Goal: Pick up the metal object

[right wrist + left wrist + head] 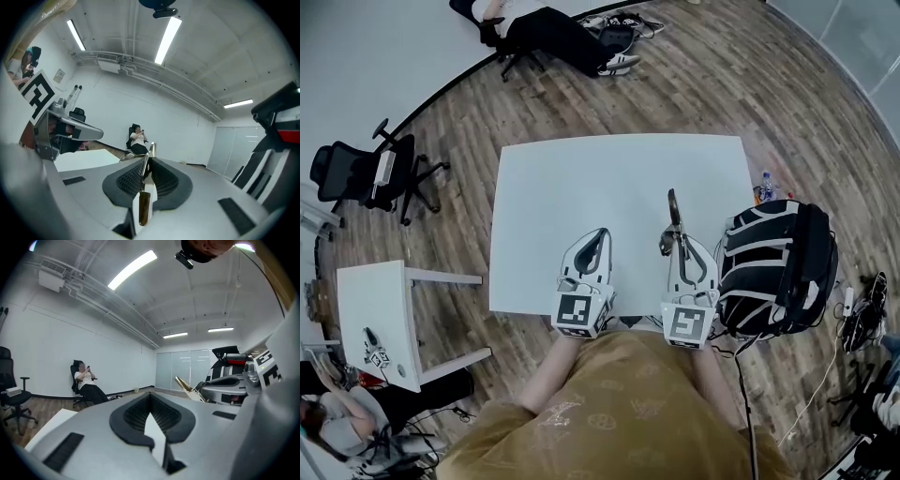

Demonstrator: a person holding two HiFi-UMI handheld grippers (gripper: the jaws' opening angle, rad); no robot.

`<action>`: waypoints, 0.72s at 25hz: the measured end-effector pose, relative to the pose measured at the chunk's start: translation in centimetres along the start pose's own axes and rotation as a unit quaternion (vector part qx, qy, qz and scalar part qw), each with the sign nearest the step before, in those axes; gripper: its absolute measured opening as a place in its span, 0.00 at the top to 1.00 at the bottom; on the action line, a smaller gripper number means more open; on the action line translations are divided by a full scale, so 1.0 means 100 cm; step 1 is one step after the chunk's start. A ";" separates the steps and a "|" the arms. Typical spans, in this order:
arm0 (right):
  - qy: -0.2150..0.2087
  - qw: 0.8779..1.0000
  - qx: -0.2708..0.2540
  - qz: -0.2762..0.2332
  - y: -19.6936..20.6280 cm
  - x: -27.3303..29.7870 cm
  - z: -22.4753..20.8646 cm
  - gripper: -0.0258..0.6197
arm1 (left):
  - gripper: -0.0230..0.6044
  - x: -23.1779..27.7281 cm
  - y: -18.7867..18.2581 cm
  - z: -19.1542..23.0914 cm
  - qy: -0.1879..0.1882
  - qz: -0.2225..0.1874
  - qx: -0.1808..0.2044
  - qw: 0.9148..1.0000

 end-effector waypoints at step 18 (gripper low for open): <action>0.017 0.998 0.048 -0.020 -0.013 -0.011 -0.012 0.90 | 0.95 -0.008 -0.010 -0.008 0.000 -0.017 0.021 1.000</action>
Point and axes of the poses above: the fingertips, and each gripper's own axes: x forward along the fingers, z to its left, y out of its underside, the point moved 1 cm from there along -x, backward along the fingers, and after that the axes turned 12 degrees about -x, right-handed, at the moved point
